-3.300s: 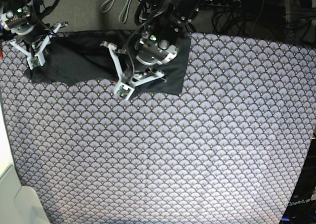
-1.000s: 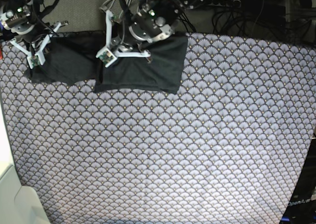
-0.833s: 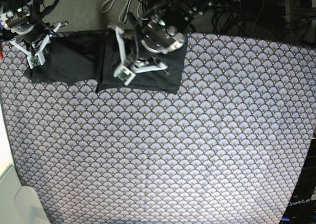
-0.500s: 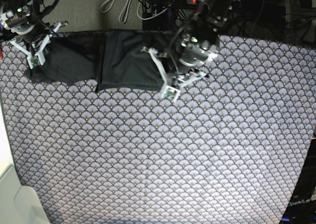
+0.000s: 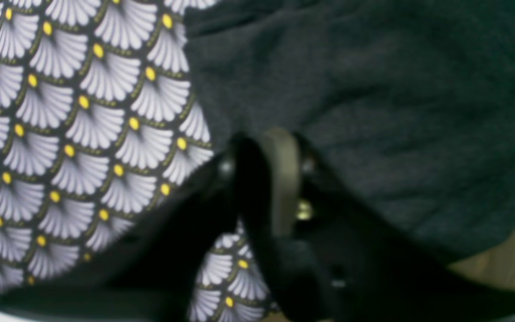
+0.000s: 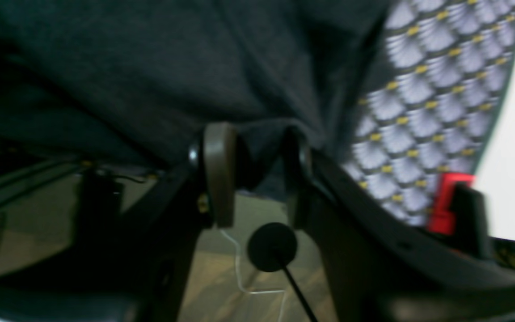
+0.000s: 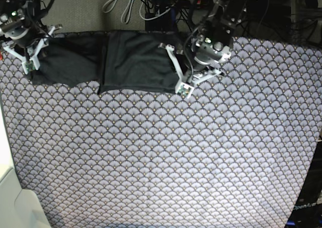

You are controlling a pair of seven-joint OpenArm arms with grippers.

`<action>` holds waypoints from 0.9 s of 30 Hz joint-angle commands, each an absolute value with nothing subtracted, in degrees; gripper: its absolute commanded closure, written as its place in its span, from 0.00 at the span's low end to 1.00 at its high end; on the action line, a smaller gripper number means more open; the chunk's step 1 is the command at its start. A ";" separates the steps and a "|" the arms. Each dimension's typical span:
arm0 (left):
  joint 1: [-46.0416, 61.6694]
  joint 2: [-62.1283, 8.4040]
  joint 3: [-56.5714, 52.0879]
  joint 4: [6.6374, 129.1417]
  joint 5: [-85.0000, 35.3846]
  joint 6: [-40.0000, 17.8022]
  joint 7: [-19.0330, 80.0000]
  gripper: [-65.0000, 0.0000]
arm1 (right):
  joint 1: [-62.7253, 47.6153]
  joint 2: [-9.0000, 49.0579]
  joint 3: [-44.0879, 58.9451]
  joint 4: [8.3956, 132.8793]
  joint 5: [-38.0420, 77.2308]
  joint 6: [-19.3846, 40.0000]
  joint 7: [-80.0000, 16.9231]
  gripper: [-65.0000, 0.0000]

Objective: Fold the T-shirt properly
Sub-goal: 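Raise the left gripper and move it away from the shirt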

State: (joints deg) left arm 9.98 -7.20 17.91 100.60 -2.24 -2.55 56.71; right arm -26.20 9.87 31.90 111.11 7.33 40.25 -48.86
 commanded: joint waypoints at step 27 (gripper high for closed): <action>9.36 -7.25 17.71 101.85 -2.42 -2.59 56.04 0.45 | -16.22 11.74 38.20 107.91 7.52 40.00 -58.24 0.32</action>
